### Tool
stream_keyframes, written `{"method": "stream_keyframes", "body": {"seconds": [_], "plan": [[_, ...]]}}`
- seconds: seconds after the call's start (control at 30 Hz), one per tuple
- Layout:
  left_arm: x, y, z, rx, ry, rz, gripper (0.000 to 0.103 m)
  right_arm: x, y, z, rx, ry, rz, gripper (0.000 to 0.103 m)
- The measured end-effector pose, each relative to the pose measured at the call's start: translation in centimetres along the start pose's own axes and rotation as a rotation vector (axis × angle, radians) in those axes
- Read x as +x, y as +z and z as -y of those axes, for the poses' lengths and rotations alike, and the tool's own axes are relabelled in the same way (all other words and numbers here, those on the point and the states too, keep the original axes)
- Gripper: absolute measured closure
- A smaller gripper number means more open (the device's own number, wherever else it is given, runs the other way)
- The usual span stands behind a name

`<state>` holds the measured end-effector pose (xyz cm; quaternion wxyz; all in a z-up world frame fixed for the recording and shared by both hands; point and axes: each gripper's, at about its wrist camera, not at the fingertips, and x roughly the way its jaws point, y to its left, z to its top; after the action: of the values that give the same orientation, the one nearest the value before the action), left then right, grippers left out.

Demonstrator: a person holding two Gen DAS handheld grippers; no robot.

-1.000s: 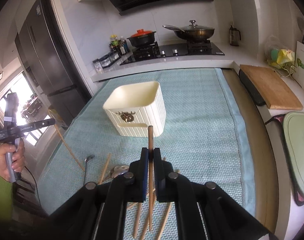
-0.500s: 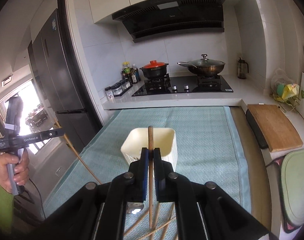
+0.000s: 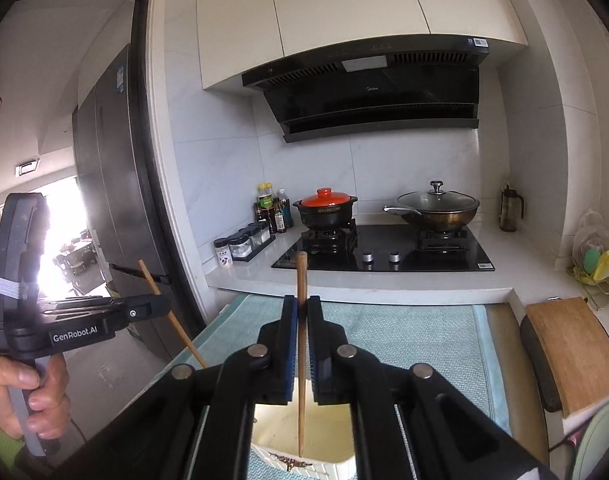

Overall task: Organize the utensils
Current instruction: 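Carry both held chopsticks up over the cream utensil holder, then open both tools to drop the chopsticks into the holder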

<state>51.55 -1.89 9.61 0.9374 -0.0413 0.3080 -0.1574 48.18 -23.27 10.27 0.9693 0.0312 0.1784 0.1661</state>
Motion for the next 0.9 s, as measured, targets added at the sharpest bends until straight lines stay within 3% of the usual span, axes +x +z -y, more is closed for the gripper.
{"method": "stream_keyframes", "body": {"seconds": [0.23, 0.37, 0.47, 0.63, 0.67, 0.73, 0.77, 0.8, 0.83, 0.9], "plan": [[6.8, -2.5, -0.1, 0.004, 0.014, -0.098, 0.099, 6.9, -3.5, 0.8, -0.039, -0.009, -0.125, 0.098], [9.9, -4.3, -0.2, 0.002, 0.029, -0.171, 0.099, 10.1, -5.8, 2.0, 0.001, -0.015, -0.232, 0.098], [11.4, -5.1, -0.2, -0.002, 0.034, -0.213, 0.099, 11.9, -7.1, 3.0, 0.037, -0.02, -0.303, 0.097], [12.5, -5.6, -0.2, -0.007, 0.052, -0.253, 0.098, 13.1, -7.6, 3.7, 0.065, -0.031, -0.346, 0.097], [12.6, -5.6, -0.3, -0.011, 0.061, -0.255, 0.095, 13.2, -7.5, 3.7, 0.058, -0.035, -0.352, 0.097], [12.4, -5.4, -0.4, -0.026, 0.076, -0.252, 0.075, 13.1, -7.4, 3.4, 0.046, -0.047, -0.359, 0.091], [12.0, -5.2, -0.5, -0.033, 0.089, -0.24, 0.055, 12.9, -7.3, 3.3, 0.042, -0.054, -0.358, 0.085], [11.5, -5.1, -0.6, -0.038, 0.103, -0.218, 0.041, 12.5, -7.1, 3.2, 0.041, -0.058, -0.352, 0.068], [10.7, -4.9, -0.6, -0.039, 0.114, -0.192, 0.037, 12.0, -6.8, 3.1, 0.041, -0.06, -0.338, 0.053], [9.1, -4.6, -0.7, -0.029, 0.121, -0.164, 0.033, 10.3, -6.2, 2.8, 0.032, -0.06, -0.302, 0.051]]}}
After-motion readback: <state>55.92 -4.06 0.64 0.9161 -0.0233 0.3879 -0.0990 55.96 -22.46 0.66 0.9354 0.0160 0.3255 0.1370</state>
